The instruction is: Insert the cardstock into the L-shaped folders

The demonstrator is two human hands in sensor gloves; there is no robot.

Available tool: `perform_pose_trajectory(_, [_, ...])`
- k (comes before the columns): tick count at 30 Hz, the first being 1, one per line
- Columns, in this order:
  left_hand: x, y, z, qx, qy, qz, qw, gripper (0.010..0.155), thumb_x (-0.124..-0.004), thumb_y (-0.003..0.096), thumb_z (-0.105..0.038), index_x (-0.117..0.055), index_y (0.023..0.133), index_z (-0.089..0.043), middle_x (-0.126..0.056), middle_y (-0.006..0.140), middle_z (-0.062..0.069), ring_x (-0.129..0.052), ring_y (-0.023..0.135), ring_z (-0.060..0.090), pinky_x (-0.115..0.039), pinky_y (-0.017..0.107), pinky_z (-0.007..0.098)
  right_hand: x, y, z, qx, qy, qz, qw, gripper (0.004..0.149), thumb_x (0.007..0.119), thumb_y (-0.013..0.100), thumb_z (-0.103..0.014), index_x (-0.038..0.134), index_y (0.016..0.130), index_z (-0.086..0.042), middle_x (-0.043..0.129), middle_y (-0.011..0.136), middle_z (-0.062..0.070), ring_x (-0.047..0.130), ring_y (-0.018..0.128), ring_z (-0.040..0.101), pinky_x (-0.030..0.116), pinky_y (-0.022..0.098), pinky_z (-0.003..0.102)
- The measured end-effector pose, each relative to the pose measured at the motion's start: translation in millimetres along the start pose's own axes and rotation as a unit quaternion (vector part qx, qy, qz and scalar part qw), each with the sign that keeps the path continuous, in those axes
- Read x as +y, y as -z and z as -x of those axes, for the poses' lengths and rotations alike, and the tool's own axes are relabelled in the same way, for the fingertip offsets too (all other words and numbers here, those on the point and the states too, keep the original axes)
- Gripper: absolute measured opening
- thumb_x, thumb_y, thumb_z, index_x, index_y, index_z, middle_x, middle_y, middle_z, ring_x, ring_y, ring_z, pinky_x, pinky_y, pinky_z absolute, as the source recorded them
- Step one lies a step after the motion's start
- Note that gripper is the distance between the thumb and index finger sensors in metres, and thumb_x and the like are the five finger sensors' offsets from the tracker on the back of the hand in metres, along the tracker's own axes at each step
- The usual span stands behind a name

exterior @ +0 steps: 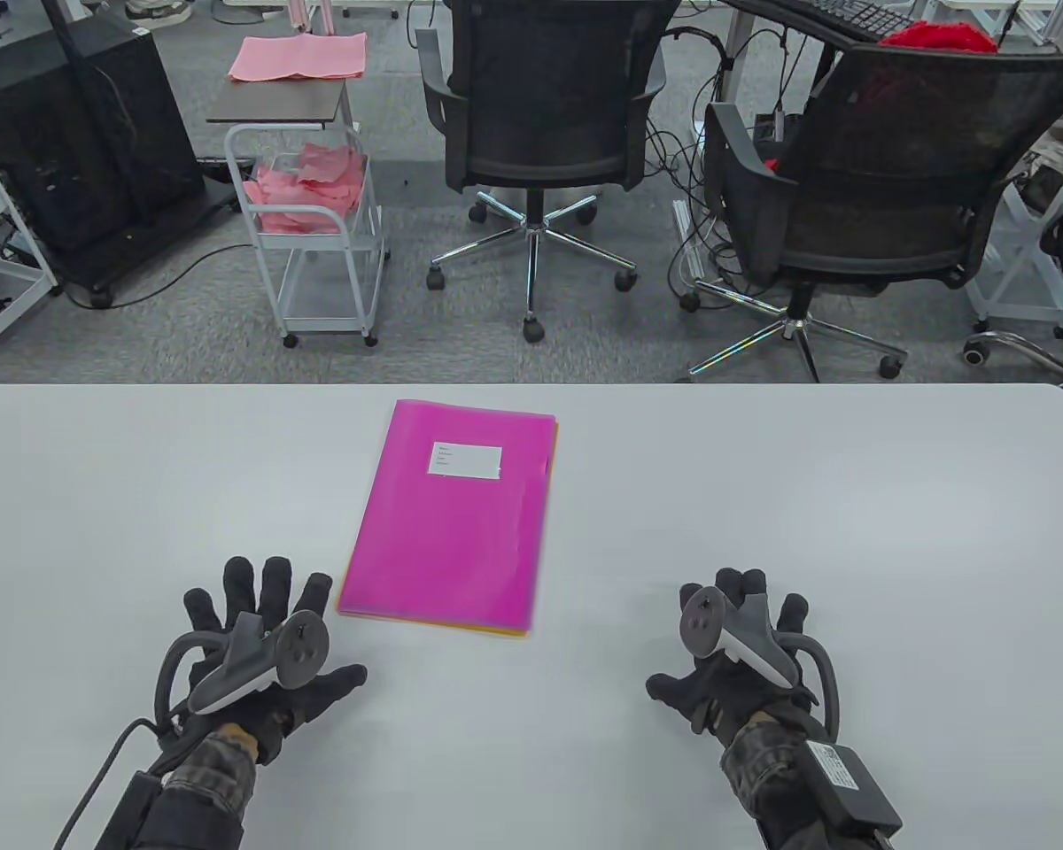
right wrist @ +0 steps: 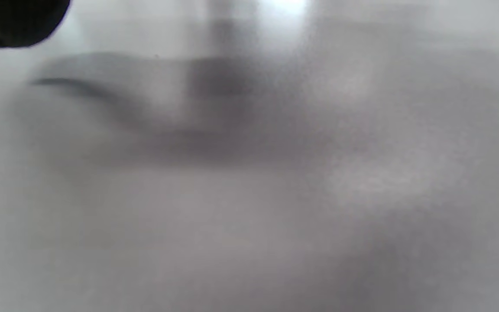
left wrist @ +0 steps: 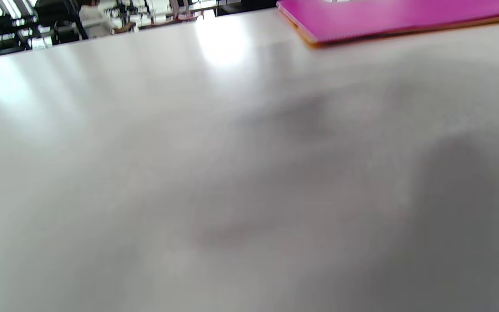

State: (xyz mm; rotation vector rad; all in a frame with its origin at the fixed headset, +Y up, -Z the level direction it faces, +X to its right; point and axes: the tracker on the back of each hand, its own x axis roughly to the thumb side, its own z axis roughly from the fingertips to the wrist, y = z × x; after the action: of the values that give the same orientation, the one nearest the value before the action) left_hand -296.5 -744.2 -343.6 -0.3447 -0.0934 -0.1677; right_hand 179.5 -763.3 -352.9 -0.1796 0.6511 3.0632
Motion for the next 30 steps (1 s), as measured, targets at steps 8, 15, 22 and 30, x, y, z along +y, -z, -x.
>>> perform_pose_trajectory(8, [-10.8, 9.7, 9.5, 0.024, -0.019, 0.009, 0.999, 0.1, -0.042, 0.0428, -0.093, -0.001, 0.109, -0.03, 0.013, 0.11, 0.016, 0.017, 0.092, 0.055, 0.004, 0.046, 0.078, -4.4, 1.5, 2.4, 0.007, 0.014, 0.047, 0.999, 0.105, 0.066, 0.026, -0.083, -0.014, 0.081, -0.044, -0.032, 0.092, -0.006, -0.033, 0.085, 0.021, -0.018, 0.061, 0.066])
perform_pose_trajectory(15, [-12.9, 10.6, 12.5, 0.032, -0.049, 0.009, 0.998, 0.101, -0.045, 0.0435, -0.091, 0.0, 0.108, -0.029, 0.011, 0.11, 0.017, 0.013, 0.094, 0.057, 0.001, 0.048, 0.079, 4.3, 9.1, 18.5, 0.041, 0.034, -0.015, 0.998, 0.105, 0.067, 0.028, -0.082, -0.013, 0.083, -0.043, -0.029, 0.094, -0.004, -0.03, 0.088, 0.023, -0.014, 0.062, 0.067])
perform_pose_trajectory(22, [-11.8, 10.9, 12.5, 0.032, -0.059, 0.012, 0.998, 0.1, -0.046, 0.0442, -0.091, 0.001, 0.108, -0.029, 0.01, 0.11, 0.018, 0.012, 0.094, 0.057, 0.0, 0.048, 0.079, 6.7, 11.1, 21.2, 0.048, 0.038, -0.025, 0.998, 0.103, 0.067, 0.028, -0.081, -0.011, 0.084, -0.043, -0.028, 0.095, -0.003, -0.028, 0.089, 0.024, -0.013, 0.063, 0.067])
perform_pose_trajectory(30, [-11.1, 10.9, 12.6, 0.035, -0.06, 0.013, 0.997, 0.1, -0.047, 0.0443, -0.09, 0.001, 0.108, -0.029, 0.01, 0.11, 0.018, 0.011, 0.094, 0.057, 0.0, 0.048, 0.079, 8.7, 12.1, 18.1, 0.04, 0.04, -0.03, 0.998, 0.103, 0.067, 0.029, -0.081, -0.01, 0.084, -0.042, -0.026, 0.097, -0.002, -0.026, 0.09, 0.025, -0.011, 0.064, 0.067])
